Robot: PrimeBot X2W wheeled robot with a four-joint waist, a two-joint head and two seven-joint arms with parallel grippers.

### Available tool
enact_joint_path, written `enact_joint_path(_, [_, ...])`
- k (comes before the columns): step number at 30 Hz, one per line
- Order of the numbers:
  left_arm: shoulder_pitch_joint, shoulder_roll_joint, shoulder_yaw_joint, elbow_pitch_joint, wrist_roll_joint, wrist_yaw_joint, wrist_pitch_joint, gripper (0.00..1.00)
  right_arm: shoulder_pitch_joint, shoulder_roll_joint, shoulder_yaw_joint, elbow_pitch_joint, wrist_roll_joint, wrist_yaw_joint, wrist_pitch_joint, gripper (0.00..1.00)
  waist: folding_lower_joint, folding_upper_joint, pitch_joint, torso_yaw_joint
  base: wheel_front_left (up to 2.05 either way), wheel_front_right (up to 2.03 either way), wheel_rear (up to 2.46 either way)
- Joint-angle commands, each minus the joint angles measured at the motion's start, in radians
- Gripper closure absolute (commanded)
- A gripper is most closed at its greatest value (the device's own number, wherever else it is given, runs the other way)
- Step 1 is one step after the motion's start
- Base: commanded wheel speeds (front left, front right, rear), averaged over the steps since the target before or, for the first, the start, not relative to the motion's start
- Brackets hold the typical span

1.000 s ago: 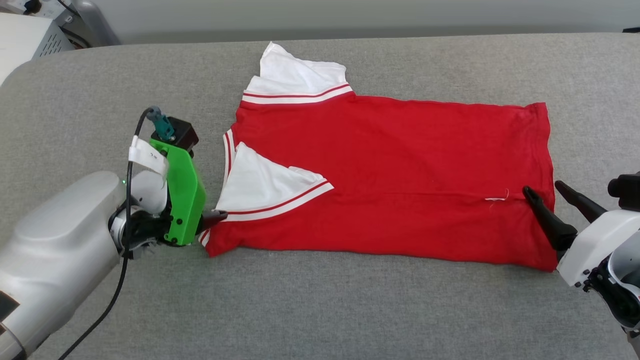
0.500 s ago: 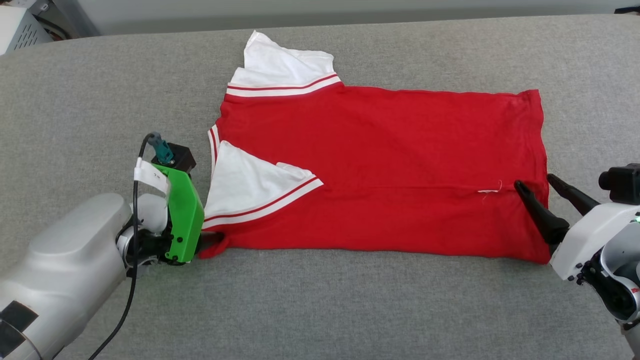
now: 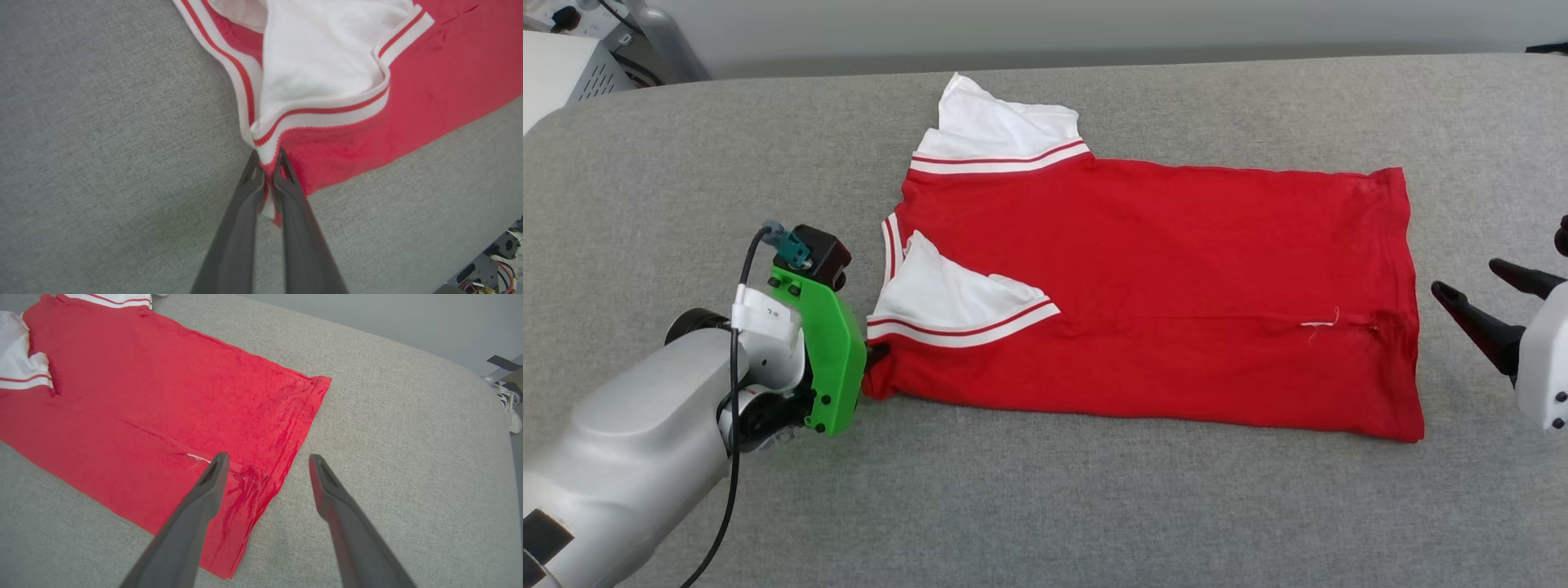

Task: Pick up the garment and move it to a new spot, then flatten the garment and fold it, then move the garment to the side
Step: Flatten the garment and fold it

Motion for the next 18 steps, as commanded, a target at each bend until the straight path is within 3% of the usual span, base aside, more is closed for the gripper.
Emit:
enact_joint_path(1, [-0.003,0.013,0.001,-0.011,0.022,-0.002,-0.012,1.0,-0.009,-0.012,0.003,-0.006,0.027,-0.001,0.056,0.0,0.0,-0.0001,0.0,0.003,0.0,0.0,0.0])
enact_joint_path(8, [-0.002,0.03,-0.006,-0.054,0.057,-0.002,-0.028,1.0,0.014,-0.005,-0.002,0.033,0.08,-0.001,0.255,0.0,0.0,-0.0001,0.022,0.015,0.0,0.0,0.0])
enact_joint_path(18, [-0.023,0.024,-0.009,-0.069,0.073,-0.002,-0.046,1.0,0.021,0.098,0.041,0.178,0.059,-0.001,0.255,0.0,0.0,-0.0001,0.07,0.04,0.0,0.0,0.0])
